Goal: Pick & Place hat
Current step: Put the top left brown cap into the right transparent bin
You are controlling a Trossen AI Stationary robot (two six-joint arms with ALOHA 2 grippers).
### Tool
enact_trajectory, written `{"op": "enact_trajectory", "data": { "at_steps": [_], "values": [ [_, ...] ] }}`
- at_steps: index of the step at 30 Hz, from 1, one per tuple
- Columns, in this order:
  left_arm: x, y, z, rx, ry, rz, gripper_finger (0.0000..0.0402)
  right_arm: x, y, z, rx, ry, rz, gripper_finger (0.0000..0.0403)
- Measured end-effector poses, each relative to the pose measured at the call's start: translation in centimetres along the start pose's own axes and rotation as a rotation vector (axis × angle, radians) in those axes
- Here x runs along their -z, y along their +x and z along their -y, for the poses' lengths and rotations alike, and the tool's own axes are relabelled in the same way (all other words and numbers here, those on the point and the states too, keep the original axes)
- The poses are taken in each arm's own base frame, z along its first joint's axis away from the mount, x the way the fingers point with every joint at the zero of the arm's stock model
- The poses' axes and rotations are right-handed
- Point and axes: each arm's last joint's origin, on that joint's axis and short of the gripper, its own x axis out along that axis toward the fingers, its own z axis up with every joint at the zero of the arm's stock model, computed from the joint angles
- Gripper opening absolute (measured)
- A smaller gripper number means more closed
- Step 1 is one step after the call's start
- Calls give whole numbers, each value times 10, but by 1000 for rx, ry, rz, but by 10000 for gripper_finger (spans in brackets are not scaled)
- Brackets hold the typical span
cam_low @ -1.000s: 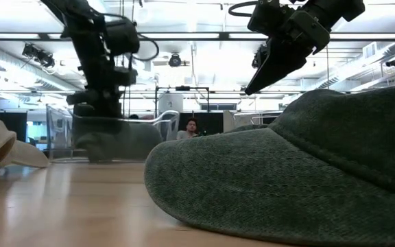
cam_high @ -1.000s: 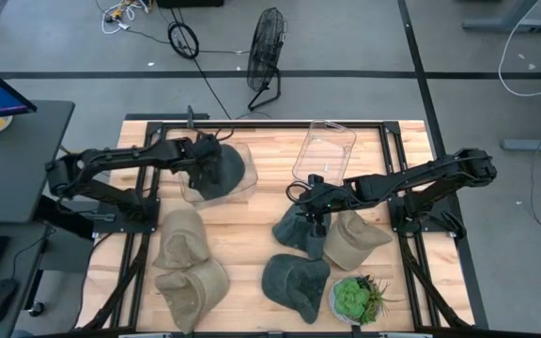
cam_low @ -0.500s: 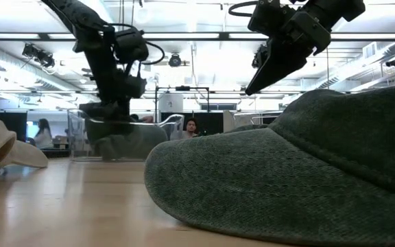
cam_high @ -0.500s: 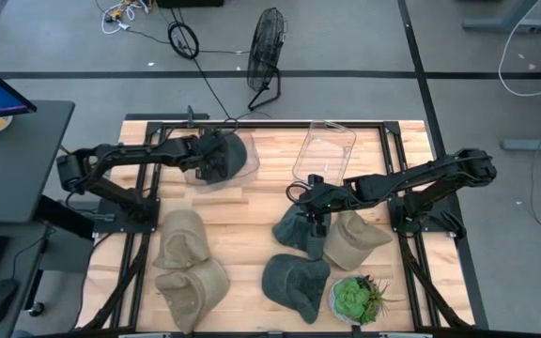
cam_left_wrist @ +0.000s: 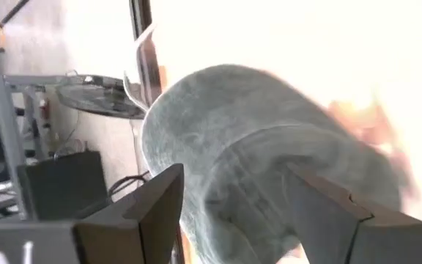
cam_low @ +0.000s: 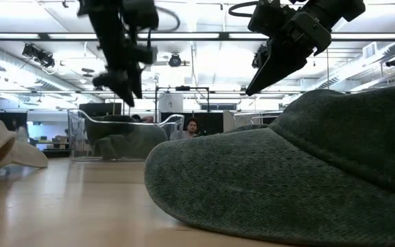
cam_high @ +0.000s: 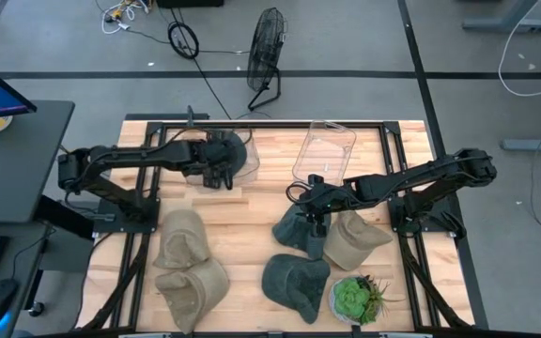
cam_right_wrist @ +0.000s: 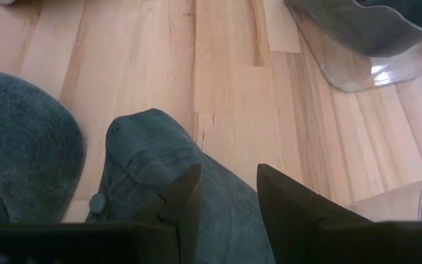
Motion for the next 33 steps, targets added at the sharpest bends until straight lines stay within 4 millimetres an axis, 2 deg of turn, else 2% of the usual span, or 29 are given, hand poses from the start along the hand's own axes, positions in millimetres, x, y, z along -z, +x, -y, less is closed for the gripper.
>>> {"op": "enact_trajectory", "data": {
  "at_steps": [6,11,13,20,24,33],
  "values": [
    [-8,-47,14,159,-100,17,217,0,0,0,0,1,1,137],
    [4,-72,39,399,-249,25,211,-1,0,0,1,8,7,137],
    [10,-78,51,437,-297,12,211,-1,0,0,2,11,10,137],
    [34,-74,107,466,-384,-120,211,-4,0,0,2,15,38,137],
    [41,-71,135,480,-388,-125,211,-4,0,0,2,10,45,137],
    [51,-90,167,515,-441,-143,211,-5,0,0,2,10,51,137]
  ]
}}
